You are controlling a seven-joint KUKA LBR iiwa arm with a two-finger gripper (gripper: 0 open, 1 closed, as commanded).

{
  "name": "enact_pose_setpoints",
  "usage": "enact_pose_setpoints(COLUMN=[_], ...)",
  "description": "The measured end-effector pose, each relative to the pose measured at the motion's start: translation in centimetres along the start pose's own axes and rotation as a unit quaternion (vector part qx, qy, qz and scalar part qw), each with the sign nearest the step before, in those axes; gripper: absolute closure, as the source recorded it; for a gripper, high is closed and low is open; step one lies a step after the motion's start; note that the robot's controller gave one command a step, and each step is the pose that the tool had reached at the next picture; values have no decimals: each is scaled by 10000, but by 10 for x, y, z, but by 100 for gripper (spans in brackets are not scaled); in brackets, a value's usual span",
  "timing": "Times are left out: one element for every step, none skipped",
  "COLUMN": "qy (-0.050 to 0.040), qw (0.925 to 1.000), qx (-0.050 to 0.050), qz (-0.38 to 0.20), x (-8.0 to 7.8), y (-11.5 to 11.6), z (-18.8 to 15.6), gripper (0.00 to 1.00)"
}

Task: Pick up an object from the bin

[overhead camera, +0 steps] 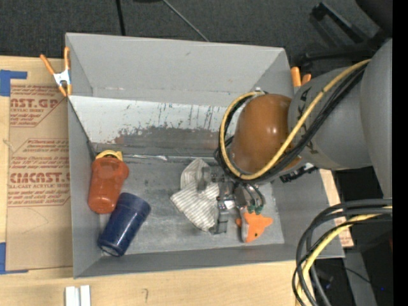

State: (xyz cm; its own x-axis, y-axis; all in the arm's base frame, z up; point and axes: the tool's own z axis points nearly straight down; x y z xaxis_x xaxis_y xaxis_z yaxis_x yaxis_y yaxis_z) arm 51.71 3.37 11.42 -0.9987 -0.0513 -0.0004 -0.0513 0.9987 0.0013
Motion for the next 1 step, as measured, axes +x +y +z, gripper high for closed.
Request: enact_pose_setpoints(qy=[0], qw=[10000], qx=[-1], qz=[1], x=[0], y=[0], z=[0], gripper=[0])
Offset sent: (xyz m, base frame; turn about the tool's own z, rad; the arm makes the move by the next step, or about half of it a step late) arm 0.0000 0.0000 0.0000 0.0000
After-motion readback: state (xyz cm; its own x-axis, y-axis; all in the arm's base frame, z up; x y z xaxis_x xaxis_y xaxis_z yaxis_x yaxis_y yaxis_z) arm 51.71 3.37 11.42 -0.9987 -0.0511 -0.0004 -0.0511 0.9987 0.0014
